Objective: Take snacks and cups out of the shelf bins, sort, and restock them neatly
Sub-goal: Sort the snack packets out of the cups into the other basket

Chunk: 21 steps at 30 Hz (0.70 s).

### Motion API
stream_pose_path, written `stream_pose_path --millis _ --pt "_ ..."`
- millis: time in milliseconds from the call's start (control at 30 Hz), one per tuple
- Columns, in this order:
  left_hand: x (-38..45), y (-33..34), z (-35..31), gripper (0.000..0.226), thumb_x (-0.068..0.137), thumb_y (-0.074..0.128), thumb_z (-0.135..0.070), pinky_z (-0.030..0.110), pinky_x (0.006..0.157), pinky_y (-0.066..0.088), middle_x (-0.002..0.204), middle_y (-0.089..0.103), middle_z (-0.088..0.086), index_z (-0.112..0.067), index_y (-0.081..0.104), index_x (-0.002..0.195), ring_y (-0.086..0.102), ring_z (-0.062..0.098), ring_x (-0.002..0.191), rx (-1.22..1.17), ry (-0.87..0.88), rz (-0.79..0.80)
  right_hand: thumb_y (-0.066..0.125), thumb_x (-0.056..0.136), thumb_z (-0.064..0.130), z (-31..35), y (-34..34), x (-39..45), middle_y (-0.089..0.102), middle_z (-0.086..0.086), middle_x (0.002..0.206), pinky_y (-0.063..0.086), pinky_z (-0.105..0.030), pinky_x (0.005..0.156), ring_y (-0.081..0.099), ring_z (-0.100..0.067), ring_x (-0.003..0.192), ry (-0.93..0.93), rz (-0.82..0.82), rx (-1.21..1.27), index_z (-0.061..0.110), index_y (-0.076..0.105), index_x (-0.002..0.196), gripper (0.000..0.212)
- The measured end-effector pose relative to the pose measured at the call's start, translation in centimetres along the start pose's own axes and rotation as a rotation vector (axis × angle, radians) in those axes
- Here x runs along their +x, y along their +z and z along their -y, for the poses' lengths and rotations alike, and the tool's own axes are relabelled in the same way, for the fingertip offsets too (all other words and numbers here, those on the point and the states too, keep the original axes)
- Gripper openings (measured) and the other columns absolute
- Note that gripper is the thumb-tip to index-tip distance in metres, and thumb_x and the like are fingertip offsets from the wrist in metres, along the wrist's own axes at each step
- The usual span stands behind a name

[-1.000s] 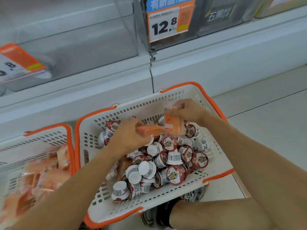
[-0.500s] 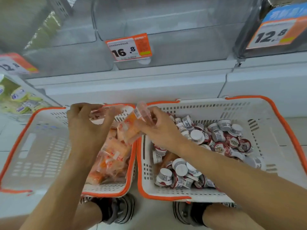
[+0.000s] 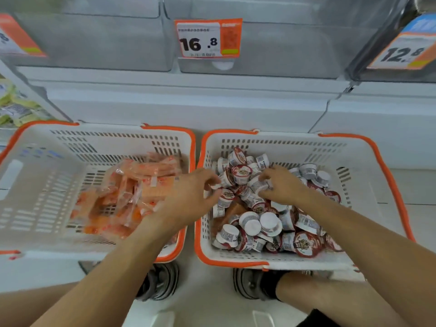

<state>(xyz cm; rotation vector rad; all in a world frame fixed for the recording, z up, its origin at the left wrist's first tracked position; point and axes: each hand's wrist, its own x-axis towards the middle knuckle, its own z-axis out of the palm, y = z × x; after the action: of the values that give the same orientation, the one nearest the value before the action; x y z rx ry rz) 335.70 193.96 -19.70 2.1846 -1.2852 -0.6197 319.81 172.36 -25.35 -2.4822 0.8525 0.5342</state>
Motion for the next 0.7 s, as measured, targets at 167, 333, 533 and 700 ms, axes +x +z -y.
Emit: stream_pose_path --millis 167,333,533,700 --pt "4.2 6.5 -0.2 0.022 0.09 0.067 -0.037 0.026 0.079 0.05 0.1 0.065 -0.008 -0.021 0.065 0.106 0.06 0.009 0.091 0.088 0.081 0.402 0.079 0.072 0.062 -2.8 2.8 -1.1 0.019 -0.004 0.159 0.025 -0.064 0.115 0.014 -0.038 0.148 -0.005 0.04 -0.061 0.039 0.023 0.151 0.1" --pt "7.0 9.5 1.4 0.025 0.087 0.069 -0.041 0.032 0.07 0.045 0.096 0.06 0.001 -0.018 0.059 0.091 0.057 0.02 0.088 0.285 0.074 0.498 0.081 0.079 0.051 -4.5 3.9 -1.5 0.01 0.007 0.167 0.013 -0.067 0.117 -0.014 -0.028 0.153 -0.084 0.079 0.243 0.044 0.01 0.156 0.105" --pt "7.6 10.1 2.5 0.038 0.088 0.063 -0.044 0.042 0.082 0.051 0.116 0.048 0.0 -0.024 0.064 0.12 0.055 0.021 0.1 0.556 0.161 0.567 0.09 0.063 0.054 -5.0 2.4 -1.0 0.005 0.006 0.168 0.009 -0.069 0.116 -0.02 -0.031 0.152 -0.119 0.276 0.175 0.043 -0.008 0.157 0.137" --pt "7.0 11.5 2.7 0.032 0.088 0.062 -0.046 0.038 0.081 0.047 0.118 0.045 -0.004 -0.027 0.07 0.113 0.051 0.02 0.105 0.545 0.118 0.466 0.095 0.059 0.046 -6.6 1.4 -0.4 0.039 -0.003 0.154 0.033 -0.049 0.113 0.028 -0.025 0.143 -0.115 0.251 0.231 0.04 0.009 0.158 0.132"
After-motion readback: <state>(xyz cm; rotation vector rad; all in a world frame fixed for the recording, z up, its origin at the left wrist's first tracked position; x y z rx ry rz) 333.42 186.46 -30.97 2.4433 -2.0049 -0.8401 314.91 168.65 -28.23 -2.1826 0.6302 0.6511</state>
